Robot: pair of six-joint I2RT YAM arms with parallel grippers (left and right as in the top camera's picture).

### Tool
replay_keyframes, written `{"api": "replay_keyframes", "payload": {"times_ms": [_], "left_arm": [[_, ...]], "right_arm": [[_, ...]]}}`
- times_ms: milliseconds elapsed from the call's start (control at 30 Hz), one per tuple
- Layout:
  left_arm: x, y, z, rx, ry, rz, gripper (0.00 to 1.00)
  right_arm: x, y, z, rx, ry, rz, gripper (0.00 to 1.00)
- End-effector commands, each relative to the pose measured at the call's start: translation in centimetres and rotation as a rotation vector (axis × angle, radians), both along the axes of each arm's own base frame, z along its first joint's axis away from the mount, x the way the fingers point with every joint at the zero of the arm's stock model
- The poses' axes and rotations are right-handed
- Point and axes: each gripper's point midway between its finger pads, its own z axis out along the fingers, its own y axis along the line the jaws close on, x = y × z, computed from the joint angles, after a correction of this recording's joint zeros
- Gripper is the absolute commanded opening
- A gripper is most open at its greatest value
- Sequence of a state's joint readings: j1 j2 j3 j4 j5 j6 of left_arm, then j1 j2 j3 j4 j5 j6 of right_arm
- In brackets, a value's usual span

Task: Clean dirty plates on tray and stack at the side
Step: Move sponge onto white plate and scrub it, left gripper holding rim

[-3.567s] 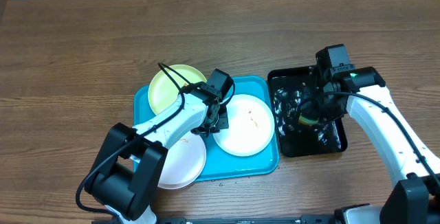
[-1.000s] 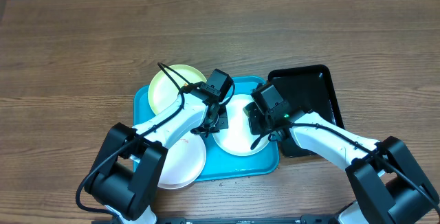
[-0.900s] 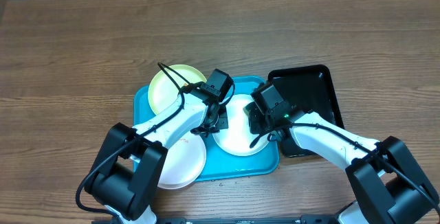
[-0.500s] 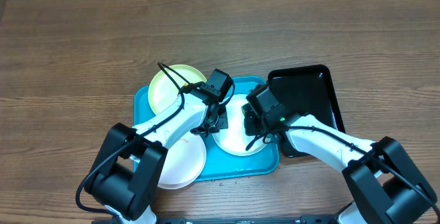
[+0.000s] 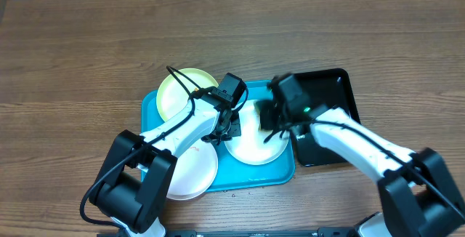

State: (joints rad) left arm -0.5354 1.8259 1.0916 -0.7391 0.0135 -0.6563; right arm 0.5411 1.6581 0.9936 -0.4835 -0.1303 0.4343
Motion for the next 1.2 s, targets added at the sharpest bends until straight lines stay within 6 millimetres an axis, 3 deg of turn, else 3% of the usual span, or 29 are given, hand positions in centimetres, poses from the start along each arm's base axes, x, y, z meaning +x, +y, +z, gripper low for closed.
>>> {"api": "replay_keyframes", "payload": {"times_ms": [0, 200, 367, 467, 700, 900, 1167], "left_arm": [[-1.4, 1.5, -1.9, 0.073, 0.047, 0.020, 0.04], [-1.3, 1.5, -1.8, 0.071, 0.044, 0.020, 0.04], [-1.4, 1.5, -1.9, 0.073, 0.048, 0.020, 0.04], [-1.4, 1.5, -1.9, 0.072, 0.047, 0.020, 0.04], [-1.4, 1.5, -1.9, 0.072, 0.047, 0.020, 0.04], [-1.4, 1.5, -1.9, 0.072, 0.047, 0.020, 0.04], [-1.4, 1.5, -1.9, 0.072, 0.047, 0.020, 0.04]], "right_arm": [[1.8, 0.6, 4.5, 0.069, -0.106, 0.034, 0.04], [0.4, 0.7, 0.6, 0.016, -0.015, 0.053, 0.04], [0.1, -0.1, -3.7, -0.073, 0.057, 0.043, 0.04], [0.1, -0.4, -5.3, -0.104, 0.077, 0.036, 0.04], [-0.2, 0.1, -5.9, -0.091, 0.094, 0.050, 0.04], [-3.1, 3.0, -5.8, -0.001, 0.171, 0.149, 0.04], [-6.0, 3.8, -6.1, -0.042, 0.228, 0.209, 0.04]]}}
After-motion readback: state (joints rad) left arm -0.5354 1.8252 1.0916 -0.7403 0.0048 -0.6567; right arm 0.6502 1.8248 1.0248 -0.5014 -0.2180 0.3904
